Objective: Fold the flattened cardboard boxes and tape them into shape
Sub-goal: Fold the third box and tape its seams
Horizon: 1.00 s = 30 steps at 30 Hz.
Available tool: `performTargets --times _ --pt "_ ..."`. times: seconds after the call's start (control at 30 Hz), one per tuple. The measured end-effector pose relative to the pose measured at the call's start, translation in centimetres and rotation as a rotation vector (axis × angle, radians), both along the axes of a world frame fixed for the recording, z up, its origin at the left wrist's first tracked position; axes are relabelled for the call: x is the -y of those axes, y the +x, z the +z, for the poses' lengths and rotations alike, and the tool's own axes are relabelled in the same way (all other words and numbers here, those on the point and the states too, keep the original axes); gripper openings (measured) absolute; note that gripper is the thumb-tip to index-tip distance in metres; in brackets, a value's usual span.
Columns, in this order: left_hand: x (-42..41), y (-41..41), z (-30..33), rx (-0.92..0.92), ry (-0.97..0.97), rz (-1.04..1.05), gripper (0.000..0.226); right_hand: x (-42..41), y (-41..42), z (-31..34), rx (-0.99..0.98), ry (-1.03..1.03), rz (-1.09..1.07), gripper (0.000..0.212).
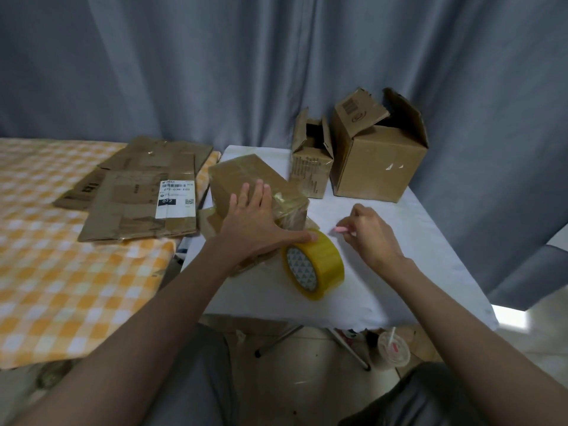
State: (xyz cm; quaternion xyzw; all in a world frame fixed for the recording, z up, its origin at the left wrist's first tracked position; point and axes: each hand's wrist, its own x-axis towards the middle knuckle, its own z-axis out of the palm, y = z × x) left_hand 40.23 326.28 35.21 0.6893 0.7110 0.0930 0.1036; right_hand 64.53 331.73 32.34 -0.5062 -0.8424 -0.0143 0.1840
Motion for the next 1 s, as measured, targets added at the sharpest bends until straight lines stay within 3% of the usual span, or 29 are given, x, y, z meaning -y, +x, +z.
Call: performTargets --times 0.23,0.27,0.33,0.4,0.5,0.63,0.77,0.87,1.0 --pt "0.0 0.0 -0.1 -0.014 0.006 -0.004 0.159 0.2 -0.6 0.0 0.045 -0.326 -0.121 0.033" --pt "0.0 0.0 -0.1 -0.017 0.010 -0.001 0.157 0.3 -0.8 0.8 -0.057 -0.350 -0.120 0.034" --pt "0.0 0.1 -0.2 -0.026 0.009 0.005 0.154 1.0 -1.8 2.5 -0.441 -0.465 -0.111 0.029" --pt "0.0 0.1 -0.2 -0.034 0.002 0.006 0.154 2.0 -3.2 3.9 -0.684 -0.718 -0.104 0.032" --pt "0.0 0.1 -0.1 -0.025 0.003 0.006 0.157 3.1 -4.8 4.8 -0.698 -0.973 -0.115 0.024" --pt "0.2 0.1 0.2 -0.024 0.023 0.006 0.156 3.2 -5.6 4.8 -0.810 -1.090 -0.183 0.012" --pt "-0.7 -0.7 1.1 -0.040 0.191 0.017 0.120 3.1 -5.9 4.6 -0.893 -1.118 -0.193 0.006" --pt "-1.6 -0.8 1.3 -0.149 0.232 -0.010 0.090 3.1 -6.2 4.7 -0.916 -1.107 -0.202 0.004" --pt "-1.9 -0.6 0.9 -0.215 0.261 -0.022 0.075 3.0 -6.0 4.9 -0.904 -1.122 -0.224 0.005"
